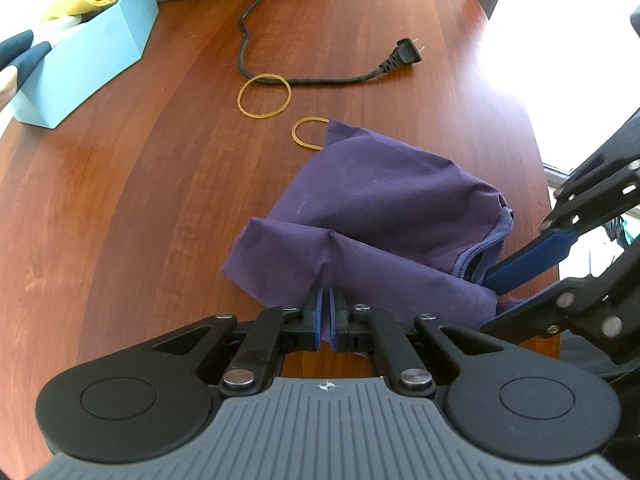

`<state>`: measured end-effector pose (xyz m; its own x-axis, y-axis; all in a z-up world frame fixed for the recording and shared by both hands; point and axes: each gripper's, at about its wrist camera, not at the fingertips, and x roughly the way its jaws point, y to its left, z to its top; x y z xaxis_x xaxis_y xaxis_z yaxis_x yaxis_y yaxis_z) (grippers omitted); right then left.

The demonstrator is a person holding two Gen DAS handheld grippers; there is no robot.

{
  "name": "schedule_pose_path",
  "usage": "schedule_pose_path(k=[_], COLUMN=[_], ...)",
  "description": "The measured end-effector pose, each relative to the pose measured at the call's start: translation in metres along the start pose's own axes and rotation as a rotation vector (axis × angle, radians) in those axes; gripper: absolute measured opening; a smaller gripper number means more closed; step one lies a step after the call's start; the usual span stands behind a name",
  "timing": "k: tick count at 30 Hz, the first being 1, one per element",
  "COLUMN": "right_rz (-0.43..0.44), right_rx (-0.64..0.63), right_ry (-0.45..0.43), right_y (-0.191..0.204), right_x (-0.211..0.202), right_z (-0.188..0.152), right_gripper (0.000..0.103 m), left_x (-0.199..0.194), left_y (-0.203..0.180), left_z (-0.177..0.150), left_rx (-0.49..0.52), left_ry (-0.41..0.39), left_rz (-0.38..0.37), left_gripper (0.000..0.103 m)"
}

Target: Fold shopping bag

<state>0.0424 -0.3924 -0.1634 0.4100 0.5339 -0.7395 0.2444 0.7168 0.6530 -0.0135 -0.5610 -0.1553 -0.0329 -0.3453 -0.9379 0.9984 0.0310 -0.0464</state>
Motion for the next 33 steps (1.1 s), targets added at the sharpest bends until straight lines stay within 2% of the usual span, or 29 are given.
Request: schedule_pose_path(k=[2,5,9,13,17,19,21,23,27,33], right_rz=[-0.069,-0.128,-0.127,-0.152,-0.207,-0.205,-0.199,-0.191,-0.185,-0.180], right_rx=[-0.063,-0.116,-0.136,-0.176,-0.243,-0.235,-0.223,-0.207,-0.201,-0.201], right_ry=[-0.033,-0.098,-0.118,-0.096,-0.064,-0.058,-0.055,-0.054,-0.051,-0.045], right_y=[0.008,0.008,0.016,0.020,0.020,0.013,0.008,0.002,-0.002,0.000], right_x=[-0.013,-0.037,-0.044,-0.031,0.010,0.019,0.022,0.024,0.024,0.025], right_z=[-0.003,-0.003,-0.003,-0.001,0.000,0.003,0.003,0.003,0.003,0.003], right_gripper=[0.028,0.020,0.018,0.018,0.018,0.019,0.018,0.018,0.018,0.018], left_x=[0.000,0.000,0.000,-0.001,-0.001,-0.004,-0.009,-0.020,-0.031,-0.027], left_y=[0.000,0.001,0.000,0.002,0.003,0.002,0.002,0.004,0.017,0.027], left_z=[0.000,0.000,0.000,-0.002,-0.004,-0.005,-0.007,-0.011,-0.013,-0.009], left_rx=[0.005,0.005,0.014,0.012,0.010,0.020,0.031,0.030,-0.025,-0.072], left_ry=[-0.001,0.000,-0.004,-0.015,-0.027,-0.037,-0.054,-0.105,-0.154,-0.164], left_rz=[-0.003,-0.010,-0.013,-0.020,-0.027,-0.022,-0.007,0.027,0.013,0.008], left_gripper=[0.003,0.003,0.003,0.003,0.005,0.006,0.013,0.016,0.016,0.015])
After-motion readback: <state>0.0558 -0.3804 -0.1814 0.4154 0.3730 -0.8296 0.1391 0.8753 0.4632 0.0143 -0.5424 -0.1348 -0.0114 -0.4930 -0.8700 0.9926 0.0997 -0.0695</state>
